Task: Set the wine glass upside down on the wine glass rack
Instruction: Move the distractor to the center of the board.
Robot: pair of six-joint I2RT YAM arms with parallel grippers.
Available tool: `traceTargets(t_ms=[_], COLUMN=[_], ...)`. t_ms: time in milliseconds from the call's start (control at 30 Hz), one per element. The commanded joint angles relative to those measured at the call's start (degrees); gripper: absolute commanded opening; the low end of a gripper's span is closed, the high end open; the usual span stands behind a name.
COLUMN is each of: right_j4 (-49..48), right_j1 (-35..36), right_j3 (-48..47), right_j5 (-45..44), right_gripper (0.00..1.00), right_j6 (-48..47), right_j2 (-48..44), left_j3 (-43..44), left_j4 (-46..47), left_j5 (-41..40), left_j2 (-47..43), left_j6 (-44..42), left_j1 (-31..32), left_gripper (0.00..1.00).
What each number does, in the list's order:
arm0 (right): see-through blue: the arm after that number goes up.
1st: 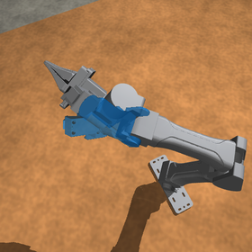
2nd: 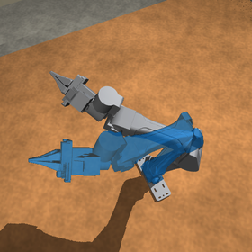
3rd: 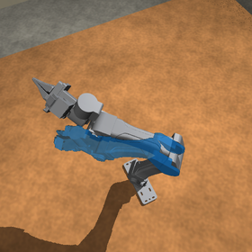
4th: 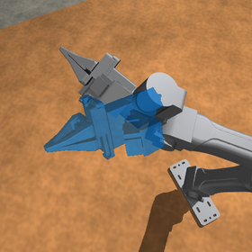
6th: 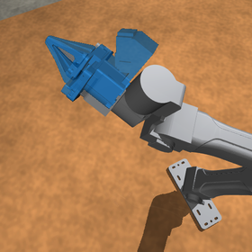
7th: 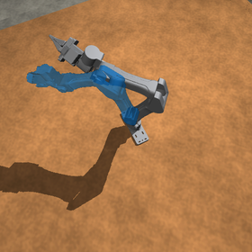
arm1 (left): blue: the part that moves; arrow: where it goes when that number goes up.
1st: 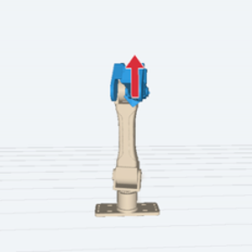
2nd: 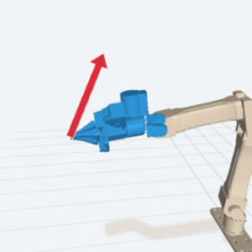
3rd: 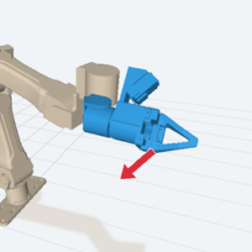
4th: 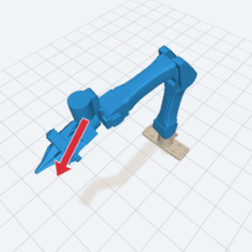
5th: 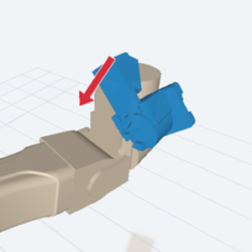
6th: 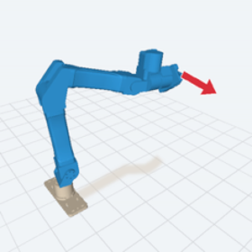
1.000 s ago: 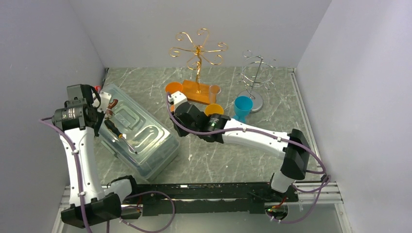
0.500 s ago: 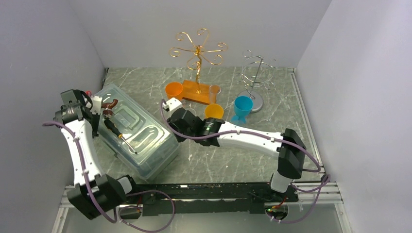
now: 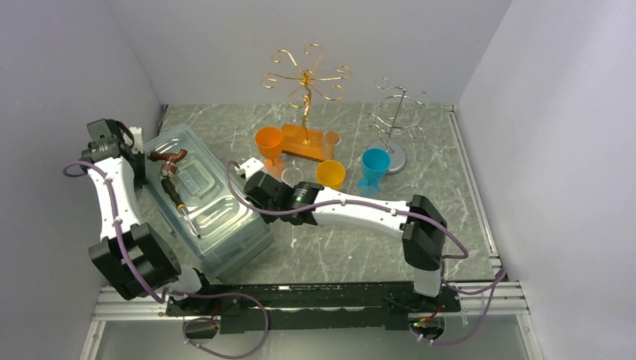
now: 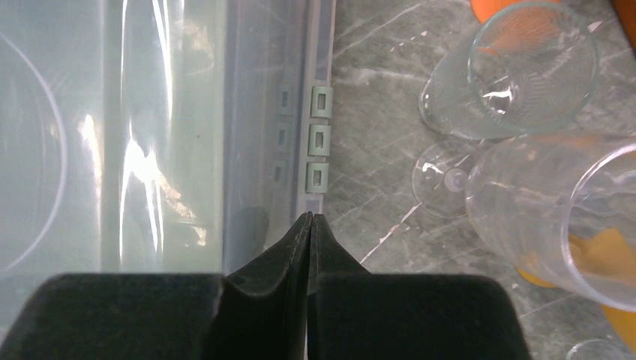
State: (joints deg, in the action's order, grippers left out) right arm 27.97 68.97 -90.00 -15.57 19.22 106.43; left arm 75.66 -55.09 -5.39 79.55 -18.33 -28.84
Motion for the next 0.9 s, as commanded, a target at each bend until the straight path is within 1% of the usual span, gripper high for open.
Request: traceTargets(t_ms=[0,100,167,233,267,400,467,600,700,800,867], right_j4=[-6.32,-4.41,-2.58,0.01,0.67,-3.22,-3.88,-5.72,-6.59,-7.73,-8.23], right_j1=[3.04,3.62,4.28,4.92,5.02,3.68,2.49,1.70,1.69,1.99,2.26], right_j3=[-9.63,-16.67,-21.04,-24.00,-23.83,-14.23,-11.46,-8.57,-9.39,-11.84,-14.27], right_j5=[7.15,9.39,10.42,9.49,9.09,6.55,6.07,5.93,7.49,10.15,11.66], right_gripper=[0.03,0.00,0.00,0.00,0.00,0.00,0.03,0.04,0.04,0.03,0.02], right_j6=[1.43,1.64,1.69,1.52,1.62,2.53,3.14,2.82,3.11,3.91,4.34], right_j2=[5.69,10.73,13.69,15.37,15.24,9.82,7.32,3.77,4.58,7.72,10.07], left_j3=[6.20,8.80,9.78,9.02,7.78,0.76,-0.24,-0.80,2.18,10.06,15.76], left_j4=[3.29,3.12,1.45,-0.88,-1.23,0.71,-1.23,-3.53,-5.77,-10.98,-14.45], left_j5=[4.86,5.59,6.86,6.93,7.37,9.67,10.56,12.47,14.10,17.51,20.75], left_j2=[2.52,3.23,4.09,4.06,3.06,-3.10,-4.68,-7.46,-8.69,-8.05,-7.34], left_j6=[3.18,2.63,2.04,1.01,0.61,-1.71,-2.68,-4.25,-4.65,-4.45,-4.29], left_j1=[0.58,-0.77,-1.54,-2.25,-3.16,-6.90,-8.29,-10.57,-10.89,-10.89,-10.89], left_gripper=[0.06,0.06,0.06,0.03,0.02,0.05,0.06,0.10,0.15,0.25,0.33])
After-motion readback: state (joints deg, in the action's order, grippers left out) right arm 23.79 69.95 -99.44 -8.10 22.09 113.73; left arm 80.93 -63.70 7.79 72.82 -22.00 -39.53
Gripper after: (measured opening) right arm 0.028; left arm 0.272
